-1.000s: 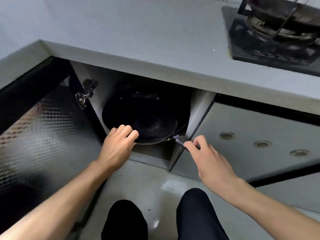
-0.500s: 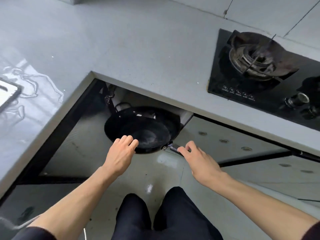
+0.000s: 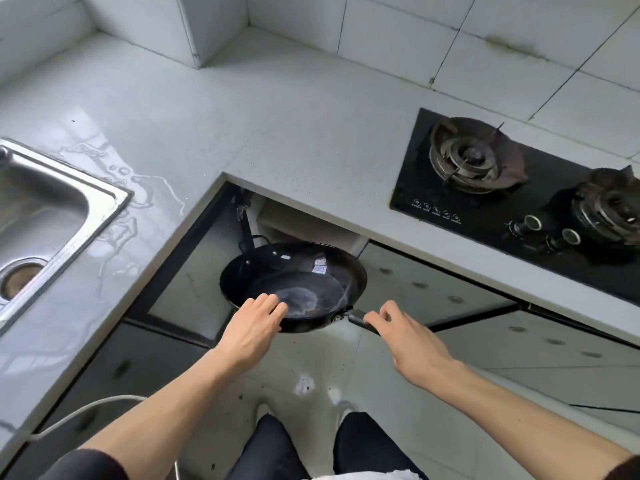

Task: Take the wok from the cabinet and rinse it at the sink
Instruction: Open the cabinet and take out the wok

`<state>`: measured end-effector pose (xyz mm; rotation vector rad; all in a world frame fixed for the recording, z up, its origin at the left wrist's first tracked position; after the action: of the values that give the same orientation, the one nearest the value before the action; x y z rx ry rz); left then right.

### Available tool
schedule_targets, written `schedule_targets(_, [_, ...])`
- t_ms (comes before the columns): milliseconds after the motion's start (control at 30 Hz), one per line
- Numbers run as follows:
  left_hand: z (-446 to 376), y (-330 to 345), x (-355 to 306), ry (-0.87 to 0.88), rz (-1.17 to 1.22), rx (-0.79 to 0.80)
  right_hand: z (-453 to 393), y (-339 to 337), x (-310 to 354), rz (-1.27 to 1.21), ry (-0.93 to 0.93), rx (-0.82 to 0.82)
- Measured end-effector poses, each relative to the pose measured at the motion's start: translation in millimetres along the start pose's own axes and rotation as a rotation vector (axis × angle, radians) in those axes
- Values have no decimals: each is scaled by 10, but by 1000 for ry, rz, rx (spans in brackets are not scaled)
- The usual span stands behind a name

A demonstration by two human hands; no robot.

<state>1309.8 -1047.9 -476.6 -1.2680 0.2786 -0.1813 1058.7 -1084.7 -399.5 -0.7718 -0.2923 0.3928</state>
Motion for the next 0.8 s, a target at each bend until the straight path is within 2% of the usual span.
schedule_targets(500, [748,-783,-1252,-300,-59,-118,751,-243,-690,147,-351,-111])
schedule_targets(667, [962,-1068,-1419,-379,-78,-147,987,-472,-681,167,-439,-174])
schedule_targets(800, [1102,-1302,-1417,-415,-102,-229,1097,-680,-604,180,-504,-221])
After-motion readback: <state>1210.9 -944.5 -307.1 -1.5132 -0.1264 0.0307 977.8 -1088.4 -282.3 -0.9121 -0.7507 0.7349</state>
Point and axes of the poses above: each hand's wrist, its own z-axis away from the middle knuckle, its own y-axis out of the palm, x = y × z, the point moved 5 cm from there along -z, towards the middle knuckle, and after that the axes turned 15 degrees about x, right-handed, at the moved point
